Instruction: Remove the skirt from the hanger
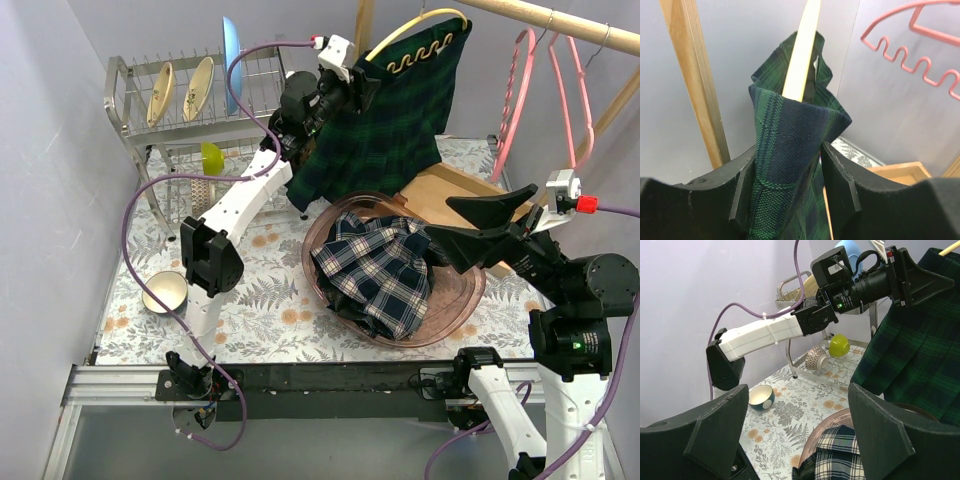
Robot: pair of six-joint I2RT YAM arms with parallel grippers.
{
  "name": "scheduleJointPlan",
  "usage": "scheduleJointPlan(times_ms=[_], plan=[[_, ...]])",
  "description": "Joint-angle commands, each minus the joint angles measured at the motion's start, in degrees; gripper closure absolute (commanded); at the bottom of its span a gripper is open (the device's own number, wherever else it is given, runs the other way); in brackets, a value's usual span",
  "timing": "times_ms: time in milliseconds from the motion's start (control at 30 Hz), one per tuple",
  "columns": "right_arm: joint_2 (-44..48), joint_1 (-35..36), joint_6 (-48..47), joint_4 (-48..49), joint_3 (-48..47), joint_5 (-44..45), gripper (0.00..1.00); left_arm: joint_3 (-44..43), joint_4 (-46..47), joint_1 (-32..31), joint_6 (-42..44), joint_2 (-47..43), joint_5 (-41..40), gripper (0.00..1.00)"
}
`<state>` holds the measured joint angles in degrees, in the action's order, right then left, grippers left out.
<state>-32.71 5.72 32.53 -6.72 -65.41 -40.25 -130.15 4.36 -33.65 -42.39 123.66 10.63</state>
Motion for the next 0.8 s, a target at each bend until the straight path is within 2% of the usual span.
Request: scheduleJointPlan(times_ms=[0,167,300,333,433,533,767], plan=[[0.37,0.17,-0.89,2.33,0.19,1.14,0.13,-3.88,7.06,-1.59,-0.67,-2.36,-3.07,1.0],[0.37,0.26,-1.24,1.71,-0.6,1.23,0.13,-2.84,8.21,-2.12,-1.38,-4.65,-2.81,1.0],[0.45,0.52,-1.6,1.27,-1.04,1.49,0.13,3.57,9.0,-2.12,-0.5,-8.07,-2.02,1.0],[0.45,0.52,-1.6,1.36,-1.04,1.49,0.13,4.37,8.74,-2.12,-0.24,-8.51,-1.85,0.94],[0.45,0.7,-1.68,1.18,-1.3,1.4,0.13,6.66,7.07,-2.12,0.99,-9.48,-1.93,0.56],[0.45,0.79,-1.86,0.83,-1.83,1.49,0.13,6.75,4.26,-2.12,2.48,-9.4,-0.88,0.46],[0.45,0.79,-1.95,0.74,-1.74,1.84,0.13,5.87,1.18,-2.12,3.98,-9.05,2.81,0.41]])
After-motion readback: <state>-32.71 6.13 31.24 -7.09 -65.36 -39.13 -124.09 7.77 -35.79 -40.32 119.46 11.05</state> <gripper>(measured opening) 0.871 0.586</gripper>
